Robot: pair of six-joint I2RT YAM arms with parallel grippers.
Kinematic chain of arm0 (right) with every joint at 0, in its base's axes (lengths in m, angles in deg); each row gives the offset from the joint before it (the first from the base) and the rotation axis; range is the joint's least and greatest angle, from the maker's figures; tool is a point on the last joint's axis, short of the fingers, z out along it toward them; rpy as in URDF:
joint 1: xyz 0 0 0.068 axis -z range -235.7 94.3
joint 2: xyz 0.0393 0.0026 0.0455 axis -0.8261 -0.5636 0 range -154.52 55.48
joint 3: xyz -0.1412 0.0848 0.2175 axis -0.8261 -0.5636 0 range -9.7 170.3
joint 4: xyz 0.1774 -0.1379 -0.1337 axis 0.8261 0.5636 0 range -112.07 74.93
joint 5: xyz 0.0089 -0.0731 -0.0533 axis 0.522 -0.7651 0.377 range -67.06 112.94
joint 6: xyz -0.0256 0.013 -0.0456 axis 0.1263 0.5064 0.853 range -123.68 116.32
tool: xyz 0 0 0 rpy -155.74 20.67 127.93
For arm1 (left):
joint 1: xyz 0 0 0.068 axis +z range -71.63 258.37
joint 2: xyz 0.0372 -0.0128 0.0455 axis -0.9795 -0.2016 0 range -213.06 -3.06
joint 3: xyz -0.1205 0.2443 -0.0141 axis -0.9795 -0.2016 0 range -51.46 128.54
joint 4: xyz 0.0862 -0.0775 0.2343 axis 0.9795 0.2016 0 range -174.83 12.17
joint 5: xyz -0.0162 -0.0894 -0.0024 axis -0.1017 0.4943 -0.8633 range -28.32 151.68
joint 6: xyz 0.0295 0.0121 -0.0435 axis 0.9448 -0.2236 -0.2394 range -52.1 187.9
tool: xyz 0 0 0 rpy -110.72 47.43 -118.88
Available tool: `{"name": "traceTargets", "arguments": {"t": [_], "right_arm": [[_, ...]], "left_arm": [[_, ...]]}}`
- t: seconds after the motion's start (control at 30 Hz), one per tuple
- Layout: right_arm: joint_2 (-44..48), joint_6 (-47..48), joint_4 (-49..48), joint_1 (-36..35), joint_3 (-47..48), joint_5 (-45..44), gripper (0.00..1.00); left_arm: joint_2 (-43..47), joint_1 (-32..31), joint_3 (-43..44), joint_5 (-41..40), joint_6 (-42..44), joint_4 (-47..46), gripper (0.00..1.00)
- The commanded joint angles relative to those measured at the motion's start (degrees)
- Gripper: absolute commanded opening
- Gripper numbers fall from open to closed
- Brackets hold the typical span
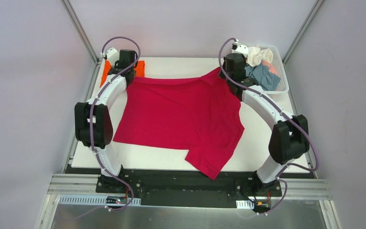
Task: Fold and stack the t-shirts
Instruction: Flatten out the tshirt
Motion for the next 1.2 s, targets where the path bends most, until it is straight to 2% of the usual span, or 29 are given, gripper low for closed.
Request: {"name": "traceTargets", "arguments": {"t": [0.0,0.37,0.43,0.5,0.53,0.57,0.6,0.63,0.67,0.7,0.8,0.83,1.03,1.17], "right_arm": [[-4.1,0.3,-2.3,0.5,6.1,-0.8,0.0],[-19.4,-1.1,-0.2,2.3,18.0,-1.4,0.0],[-23.2,-1.5,2.1,3.0,21.9,0.0,0.01],[-26.7,-1.7,4.0,3.7,26.1,2.2,0.03],[-28.4,-1.8,5.4,4.0,28.5,3.1,0.06],[-30.0,-1.8,6.9,4.1,31.1,3.5,0.12],[-31.5,-1.6,8.3,4.2,33.8,3.5,0.22],[-32.6,-1.4,10.0,4.3,36.2,3.6,0.39],[-33.7,-1.2,12.0,4.3,38.9,3.9,0.52],[-34.1,-0.9,14.0,4.4,40.9,4.7,0.6],[-31.0,-0.7,16.0,4.3,40.9,10.3,0.96],[-29.3,-1.1,15.7,4.3,39.0,11.9,0.99],[-20.4,-7.2,15.9,4.2,26.1,15.8,0.99],[-19.6,-12.2,15.5,4.3,20.0,20.2,0.99]], "left_arm": [[-4.5,1.0,5.6,0.5,2.3,-1.2,0.0],[-16.5,2.2,15.1,2.4,3.3,-0.9,0.01],[-18.2,2.3,16.6,2.3,3.7,-0.6,0.08],[-19.5,2.5,18.2,2.9,4.2,-0.1,0.23],[-19.9,2.6,18.9,3.6,4.3,0.4,0.36],[-20.2,2.6,19.5,4.2,4.7,0.6,0.54],[-20.3,2.6,20.1,5.1,5.0,1.0,0.66],[-20.1,2.6,20.6,6.1,5.4,1.3,0.78],[-19.7,2.6,20.8,7.5,6.0,1.5,0.93],[-18.9,2.6,20.9,8.8,6.4,1.7,0.98],[-14.7,2.6,18.9,12.4,6.8,2.0,0.99],[-13.1,2.6,17.6,13.6,6.5,2.0,0.99],[-4.0,2.5,7.8,20.1,4.6,1.9,0.99],[0.8,2.4,-0.2,23.5,3.0,2.0,0.99]]}}
